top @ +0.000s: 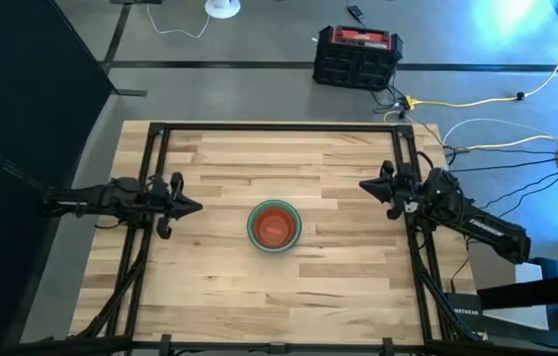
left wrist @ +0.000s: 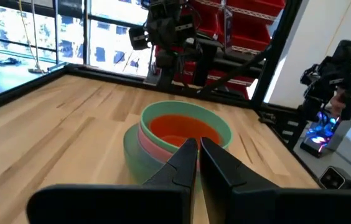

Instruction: Nest bowls inside each other

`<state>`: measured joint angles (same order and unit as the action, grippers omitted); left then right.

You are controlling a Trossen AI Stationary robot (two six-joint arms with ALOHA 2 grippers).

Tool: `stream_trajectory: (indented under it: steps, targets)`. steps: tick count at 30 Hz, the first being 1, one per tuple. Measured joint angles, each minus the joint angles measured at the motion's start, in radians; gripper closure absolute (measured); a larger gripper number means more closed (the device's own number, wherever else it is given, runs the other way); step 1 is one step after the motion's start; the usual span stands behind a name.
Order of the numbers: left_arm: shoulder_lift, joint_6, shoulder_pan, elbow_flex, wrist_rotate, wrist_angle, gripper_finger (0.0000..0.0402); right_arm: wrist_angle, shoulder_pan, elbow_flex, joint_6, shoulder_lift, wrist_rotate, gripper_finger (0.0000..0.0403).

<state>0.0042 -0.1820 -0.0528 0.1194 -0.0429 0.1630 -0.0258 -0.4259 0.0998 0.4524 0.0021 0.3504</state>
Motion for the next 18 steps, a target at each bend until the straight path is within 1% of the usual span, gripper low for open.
stream_trajectory:
  steps: [3, 18]
  targets:
    - [0.0, 0.006, 0.0, -0.014, 0.0, -0.013, 0.0402, -0.004, 0.0, 0.0, -0.027, 0.0, 0.001, 0.0403]
    - [0.002, 0.199, 0.001, -0.069, 0.003, -0.075, 0.0401, -0.009, 0.0, 0.0, -0.248, 0.0, 0.018, 0.0403]
